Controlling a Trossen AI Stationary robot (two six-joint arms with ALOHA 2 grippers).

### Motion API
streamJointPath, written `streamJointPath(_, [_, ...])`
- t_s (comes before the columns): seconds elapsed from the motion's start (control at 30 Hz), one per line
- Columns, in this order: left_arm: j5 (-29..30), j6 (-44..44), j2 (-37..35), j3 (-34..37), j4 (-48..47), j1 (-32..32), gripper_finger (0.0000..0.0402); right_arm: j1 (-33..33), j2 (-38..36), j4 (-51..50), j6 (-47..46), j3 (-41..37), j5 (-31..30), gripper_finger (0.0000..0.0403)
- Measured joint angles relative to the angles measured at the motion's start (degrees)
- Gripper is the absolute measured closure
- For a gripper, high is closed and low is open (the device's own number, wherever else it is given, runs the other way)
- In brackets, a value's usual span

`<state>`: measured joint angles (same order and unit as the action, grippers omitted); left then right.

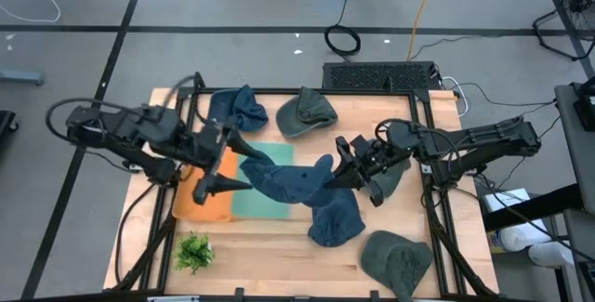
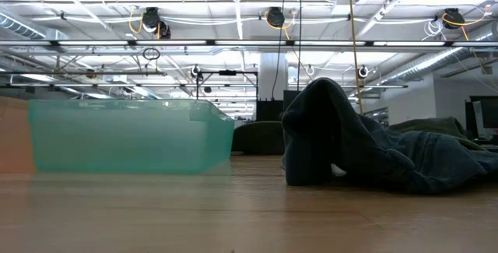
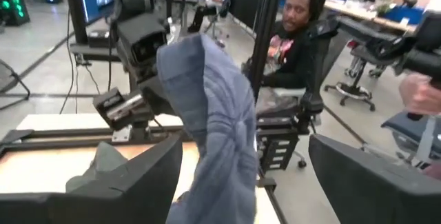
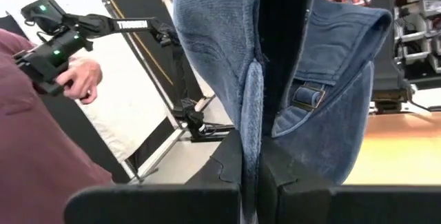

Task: Pick & Place hat
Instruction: Put the top right blue cap into the orange bin

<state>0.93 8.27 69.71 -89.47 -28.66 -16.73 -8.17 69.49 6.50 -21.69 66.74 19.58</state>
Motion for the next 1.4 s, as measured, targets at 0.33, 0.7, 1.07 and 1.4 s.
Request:
streamJointPath(0.33, [0.4,0.4,4.4,0.0,0.0,0.0,0.0072,0.0,0.7,0.2,-0.2,0.0,0.2,0.0403])
streamJointPath(0.7, [-3.8,7.3,4.7,0.0,0.2,2.2,0.0186,0.0,0.8,0.1,0.0,0.0,0.2,0.0403])
streamJointPath(1.07, [-6.4,3.4,4.5,0.0,0.2,2.7,0.0357,0.0,0.8,0.8,0.3,0.0,0.2,0.0403])
streamJointPath(1.4, [-8.7,-4.0,3.4,0.0,-0.5,3.4,0.0378,0.0,0.7,1.0,3.1,0.0,-4.9,0.0367])
